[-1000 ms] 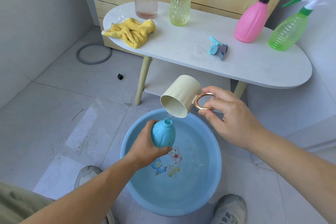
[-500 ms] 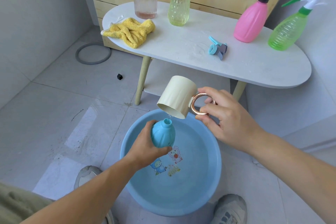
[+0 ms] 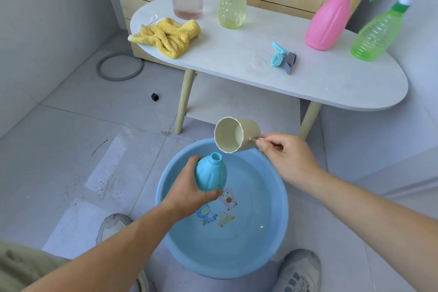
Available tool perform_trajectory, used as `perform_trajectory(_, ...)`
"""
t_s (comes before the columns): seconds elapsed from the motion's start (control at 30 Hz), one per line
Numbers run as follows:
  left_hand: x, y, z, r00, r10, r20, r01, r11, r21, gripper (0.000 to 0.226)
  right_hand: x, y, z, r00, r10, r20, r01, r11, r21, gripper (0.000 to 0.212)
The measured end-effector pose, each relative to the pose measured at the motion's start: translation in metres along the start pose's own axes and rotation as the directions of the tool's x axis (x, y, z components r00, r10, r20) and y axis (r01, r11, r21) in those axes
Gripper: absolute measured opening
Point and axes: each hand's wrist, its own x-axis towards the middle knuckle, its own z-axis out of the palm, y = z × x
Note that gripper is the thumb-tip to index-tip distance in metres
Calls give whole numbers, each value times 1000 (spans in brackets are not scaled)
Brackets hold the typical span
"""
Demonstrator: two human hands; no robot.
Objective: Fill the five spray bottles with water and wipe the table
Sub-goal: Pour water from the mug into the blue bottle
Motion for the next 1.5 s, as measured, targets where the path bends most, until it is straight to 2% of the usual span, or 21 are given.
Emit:
perform_trajectory(0.13, -1, -5, 1, 999, -28, 15, 28, 1000, 11, 82, 6, 42, 20, 979, 189, 82, -185, 981, -63, 37)
perform_trajectory(0.23, 0, -9, 3, 999, -39, 29, 38, 999, 31, 81, 7, 76, 37, 964, 233, 131, -216, 967, -132, 48)
perform_trajectory(0.4, 2, -14, 5, 998, -45, 43, 43, 998, 50, 79, 11, 110, 69, 940, 306, 154, -282, 947, -156, 47)
perform_trajectory(0.63, 7, -21, 8, 997, -64, 40, 62, 997, 37, 79, 10, 130, 98, 945, 246, 215, -201, 957, -210, 54)
perform_trajectory(0.93, 8, -24, 8, 997, -67, 34, 67, 997, 24, 75, 10, 139, 107, 925, 266, 273, -164, 924, -344, 55)
perform_trajectory(1.37, 9, -27, 7, 999, -44, 24, 44, 999, 17, 72, 8, 131, 110, 898, 327, 295, -197, 897, -395, 52)
perform_trajectory(1.5, 9, -26, 7, 999, -43, 25, 43, 999, 19, 72, 6, 128, 108, 876, 389, 286, -284, 894, -345, 48)
